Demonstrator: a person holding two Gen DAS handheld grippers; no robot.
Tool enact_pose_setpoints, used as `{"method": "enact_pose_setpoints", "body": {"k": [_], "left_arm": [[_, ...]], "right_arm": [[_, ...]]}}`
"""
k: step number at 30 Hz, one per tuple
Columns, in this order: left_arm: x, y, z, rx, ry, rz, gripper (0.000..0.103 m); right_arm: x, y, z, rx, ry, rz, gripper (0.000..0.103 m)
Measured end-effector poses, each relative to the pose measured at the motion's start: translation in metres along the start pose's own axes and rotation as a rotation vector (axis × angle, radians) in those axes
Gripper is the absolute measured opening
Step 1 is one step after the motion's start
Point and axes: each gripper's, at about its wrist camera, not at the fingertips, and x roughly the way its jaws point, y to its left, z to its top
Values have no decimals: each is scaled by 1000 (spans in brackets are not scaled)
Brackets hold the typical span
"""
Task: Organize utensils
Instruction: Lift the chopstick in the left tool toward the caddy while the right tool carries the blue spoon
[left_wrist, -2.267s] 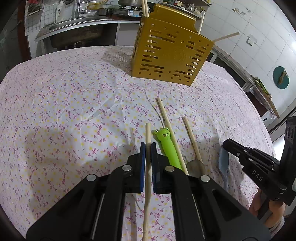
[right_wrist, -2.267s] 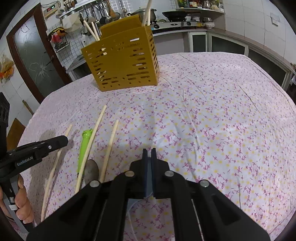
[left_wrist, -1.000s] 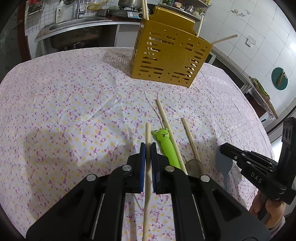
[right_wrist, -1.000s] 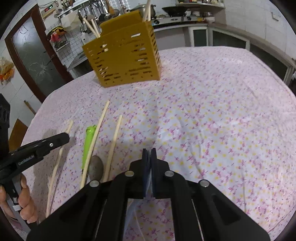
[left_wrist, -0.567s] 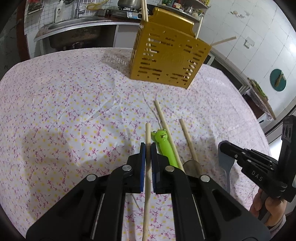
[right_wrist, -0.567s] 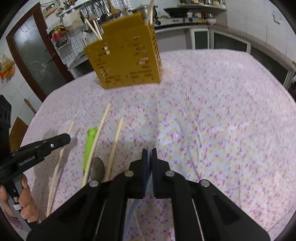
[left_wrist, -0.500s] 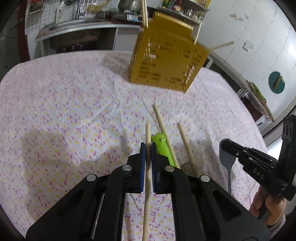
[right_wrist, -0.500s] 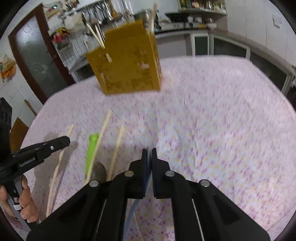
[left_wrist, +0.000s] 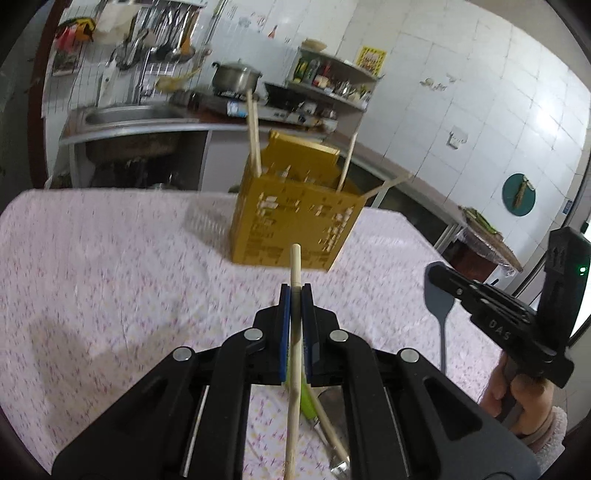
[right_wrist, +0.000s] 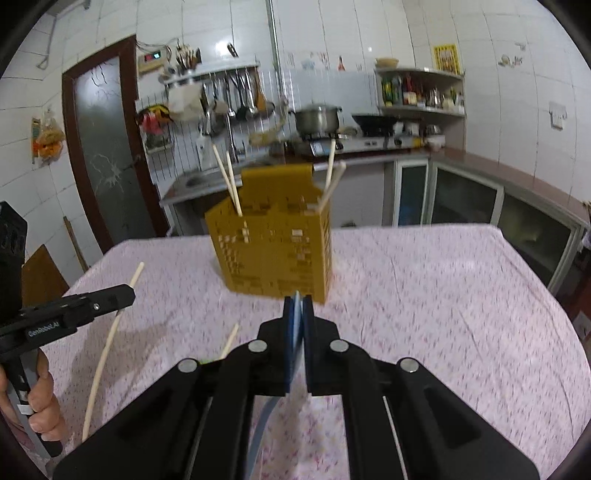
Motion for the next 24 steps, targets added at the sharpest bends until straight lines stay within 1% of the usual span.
{"method": "enact_pose_setpoints", "body": {"k": [2, 6, 11, 14, 17, 20, 22, 24], "left_arm": [[-2, -8, 6, 28, -16, -13, 4], [-1, -18, 20, 53, -21, -42, 4], [-8, -24, 54, 65, -89, -75, 4], [-15, -27, 76, 84, -174, -95, 4], [-20, -34, 93, 131, -271, -116, 4], [-20, -40, 102, 148, -331, -122, 4], [-20, -42, 107, 153, -410, -105, 4], [-19, -43, 109, 160, -473, -72, 4]], "right_arm": [[1, 1, 6, -12, -15, 2, 5], [3, -1, 22, -18, -55, 4, 5], [4, -1, 57, -43, -123, -20, 5], [4, 0, 77, -57, -164, -33, 5], [3, 0, 94, -63, -218, -53, 5], [5, 1, 106, -62, -278, -81, 5], [8, 1, 113, -48, -321, -95, 5], [11, 1, 119, -38, -360, -121, 5]]}}
